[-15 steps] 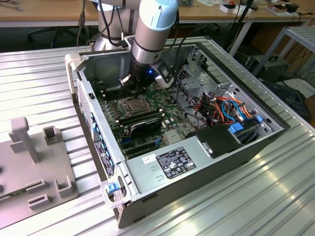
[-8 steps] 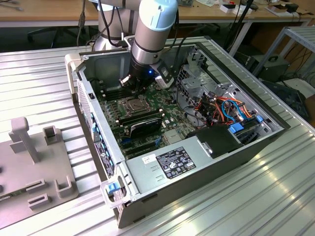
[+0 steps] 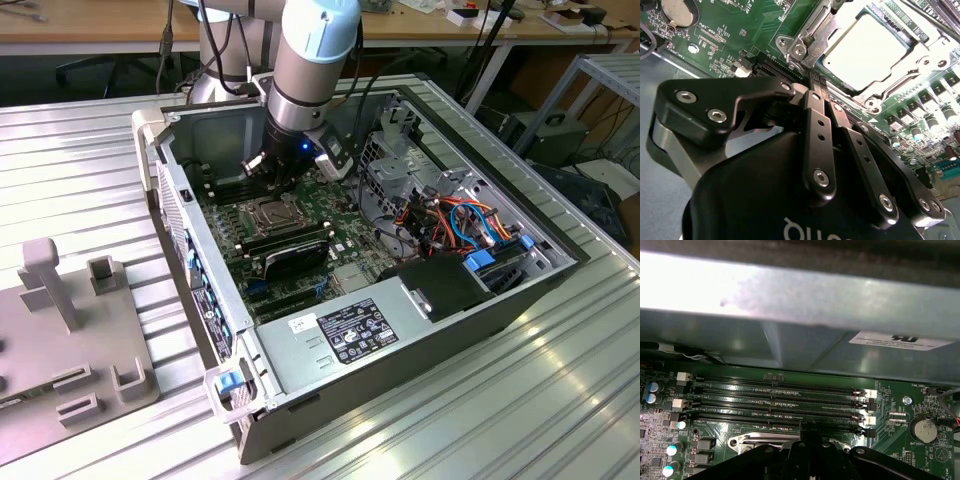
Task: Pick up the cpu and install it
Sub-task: 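Install the first cpu locking lever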
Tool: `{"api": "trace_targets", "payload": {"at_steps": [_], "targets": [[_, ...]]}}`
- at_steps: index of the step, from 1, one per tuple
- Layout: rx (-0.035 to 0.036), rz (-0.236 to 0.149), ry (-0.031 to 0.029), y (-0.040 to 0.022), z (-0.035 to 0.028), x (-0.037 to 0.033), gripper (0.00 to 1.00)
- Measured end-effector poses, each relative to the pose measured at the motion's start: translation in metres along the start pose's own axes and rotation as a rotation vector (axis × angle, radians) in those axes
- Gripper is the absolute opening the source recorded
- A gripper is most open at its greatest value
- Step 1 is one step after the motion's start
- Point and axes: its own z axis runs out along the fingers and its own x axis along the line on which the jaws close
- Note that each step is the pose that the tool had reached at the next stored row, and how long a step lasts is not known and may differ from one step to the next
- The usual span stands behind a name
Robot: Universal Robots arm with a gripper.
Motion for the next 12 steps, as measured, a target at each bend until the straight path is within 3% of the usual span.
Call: {"api": "trace_targets", "payload": {"at_steps": [2,12], "targets": [[0.0052,0.0,0.0006,-0.0001,0.0,0.0,0.11],[0.0048,0.0,0.0002,0.0004,-0.0026,-0.0002,0.11]]}}
